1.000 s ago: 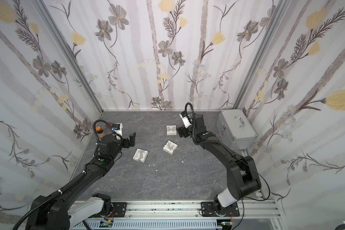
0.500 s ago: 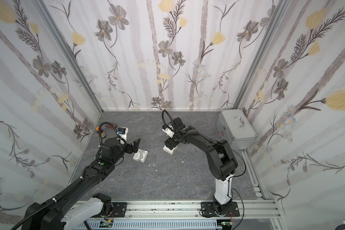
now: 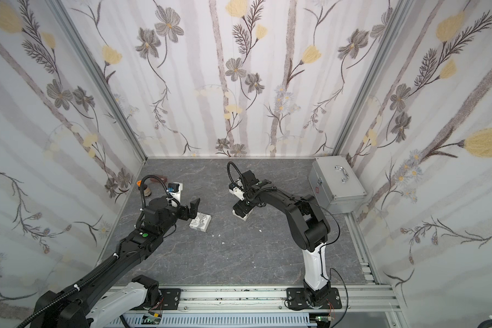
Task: Take the necklace out of the lift-off lid jewelry box
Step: Pick up the jewelry box from the center of the board.
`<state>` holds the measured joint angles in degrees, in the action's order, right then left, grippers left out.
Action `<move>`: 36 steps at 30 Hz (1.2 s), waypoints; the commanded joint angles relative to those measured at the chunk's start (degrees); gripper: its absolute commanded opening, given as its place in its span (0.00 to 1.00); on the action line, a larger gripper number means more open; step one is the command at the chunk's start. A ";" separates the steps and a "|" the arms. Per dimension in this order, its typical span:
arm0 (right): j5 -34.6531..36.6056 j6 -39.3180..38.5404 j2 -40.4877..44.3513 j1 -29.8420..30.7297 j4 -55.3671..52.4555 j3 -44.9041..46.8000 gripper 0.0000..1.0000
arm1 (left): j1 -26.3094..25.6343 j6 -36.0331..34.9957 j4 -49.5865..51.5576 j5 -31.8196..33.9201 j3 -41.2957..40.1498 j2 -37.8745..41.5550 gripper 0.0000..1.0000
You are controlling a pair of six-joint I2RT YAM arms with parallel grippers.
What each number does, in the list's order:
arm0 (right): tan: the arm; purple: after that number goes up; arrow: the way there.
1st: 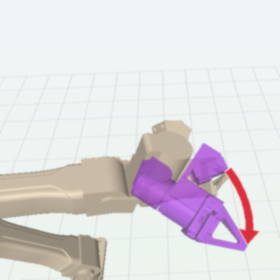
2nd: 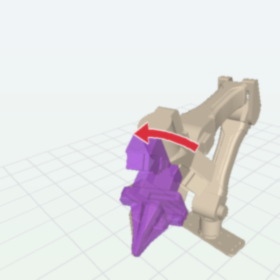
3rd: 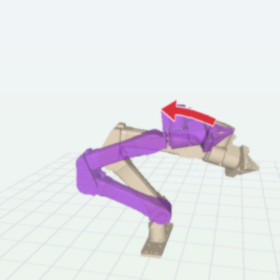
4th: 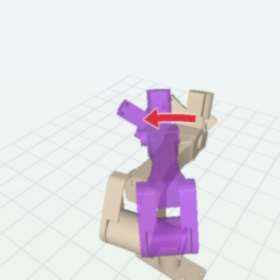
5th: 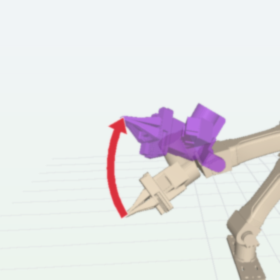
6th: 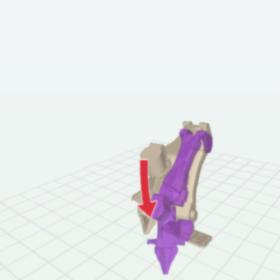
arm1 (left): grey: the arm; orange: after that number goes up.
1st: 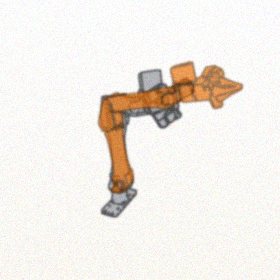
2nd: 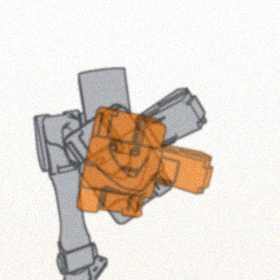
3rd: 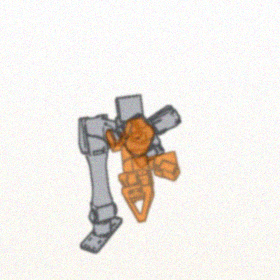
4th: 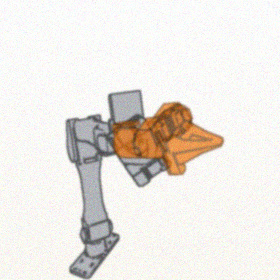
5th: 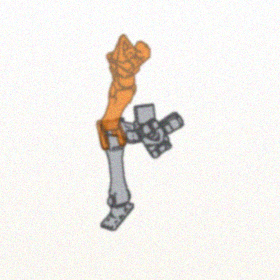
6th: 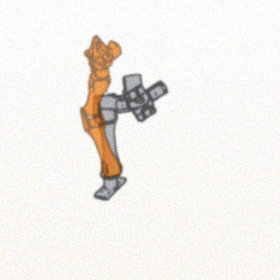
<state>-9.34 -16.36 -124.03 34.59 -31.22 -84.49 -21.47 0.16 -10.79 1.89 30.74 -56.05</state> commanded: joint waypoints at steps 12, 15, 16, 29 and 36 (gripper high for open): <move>0.84 -1.28 -3.14 0.12 -2.10 -2.69 0.86 | -0.15 -0.37 -0.82 0.57 -0.35 0.41 1.00; 1.33 -1.26 -3.69 0.33 -2.56 -3.09 0.84 | -0.14 -0.31 -0.82 0.57 -0.53 0.40 1.00; 1.37 -1.27 -3.75 0.39 -2.67 -3.18 0.83 | -0.15 -0.32 -0.89 0.61 -0.58 0.41 1.00; -2.94 0.20 -2.04 -0.26 -3.18 -3.67 0.69 | -0.14 0.48 -1.03 -0.66 -1.03 0.11 1.00; -21.53 2.73 6.83 -4.71 2.04 0.12 0.68 | -0.15 7.69 -5.27 -11.72 0.81 -2.30 1.00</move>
<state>-19.55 -15.14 -120.11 31.22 -33.56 -85.73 -21.65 3.03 -11.57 -3.14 30.28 -57.41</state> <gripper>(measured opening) 0.678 0.997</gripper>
